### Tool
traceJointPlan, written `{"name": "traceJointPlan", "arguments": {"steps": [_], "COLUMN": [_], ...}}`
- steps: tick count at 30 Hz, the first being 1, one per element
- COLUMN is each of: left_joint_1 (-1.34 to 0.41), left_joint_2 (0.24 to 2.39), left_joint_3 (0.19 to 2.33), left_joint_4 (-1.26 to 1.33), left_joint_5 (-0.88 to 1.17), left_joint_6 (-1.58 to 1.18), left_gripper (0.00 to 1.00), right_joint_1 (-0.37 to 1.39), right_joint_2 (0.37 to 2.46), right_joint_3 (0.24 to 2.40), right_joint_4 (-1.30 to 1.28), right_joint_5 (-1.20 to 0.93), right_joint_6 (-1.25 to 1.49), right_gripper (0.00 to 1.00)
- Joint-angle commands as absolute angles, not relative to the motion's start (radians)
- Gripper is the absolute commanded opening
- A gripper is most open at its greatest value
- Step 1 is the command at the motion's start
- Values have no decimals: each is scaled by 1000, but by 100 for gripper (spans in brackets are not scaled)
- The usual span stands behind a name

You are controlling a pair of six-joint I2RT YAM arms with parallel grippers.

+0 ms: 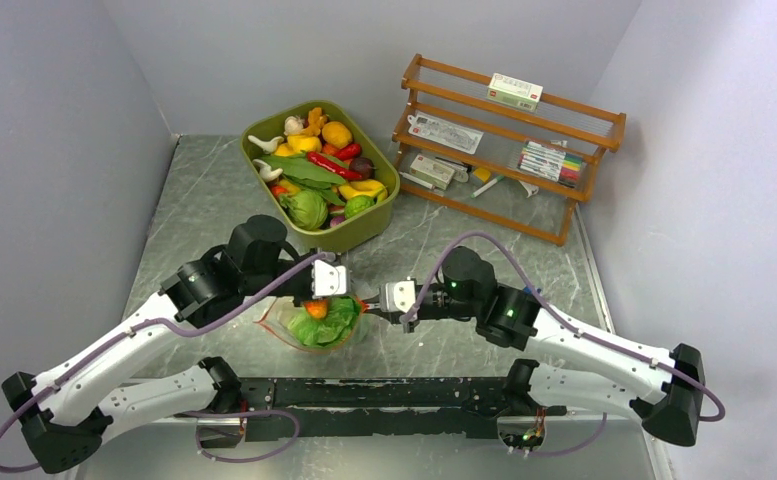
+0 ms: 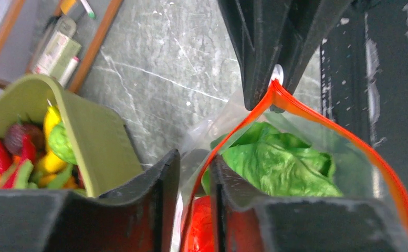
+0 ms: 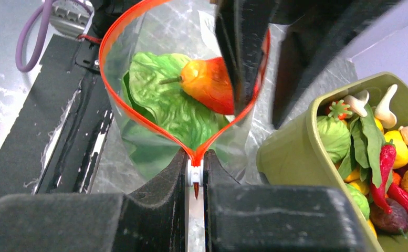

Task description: Place the food in the zip-top bag and seal the zipper

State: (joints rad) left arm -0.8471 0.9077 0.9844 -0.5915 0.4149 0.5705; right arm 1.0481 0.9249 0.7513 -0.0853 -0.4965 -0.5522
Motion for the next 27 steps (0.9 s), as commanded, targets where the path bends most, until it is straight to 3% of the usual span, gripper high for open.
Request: {"name": "traceJointPlan", "arguments": {"steps": [1,2,4,9,14,27], "left_joint_1": [-849,-849,-850,-848,-848,-849], "left_joint_2": [913,910,902,849,821,841], "left_joint_3": [1015,1011,1000,964,948,934], "left_joint_4": [-615,-622,-620,-593,-579,-555], "left_joint_5": [511,538,548,528,526,506], "left_joint_6": [684,706,717,715,716,713], "left_gripper": [15,8,7,7,7,7], "right_joint_1": [1044,1042,1040,1009,915,853], "right_joint_2": [916,917,914,866,822,978], "right_joint_3": [720,711,691,596,517,428], "right_joint_4": [51,71,105,231,328,617], "right_joint_5": [-483,-486,-502,-505,-652,-806], "right_joint_6": [-482,-462,-437,-365,-307,-271], "right_gripper": [0,0,0,27,45,45]}}
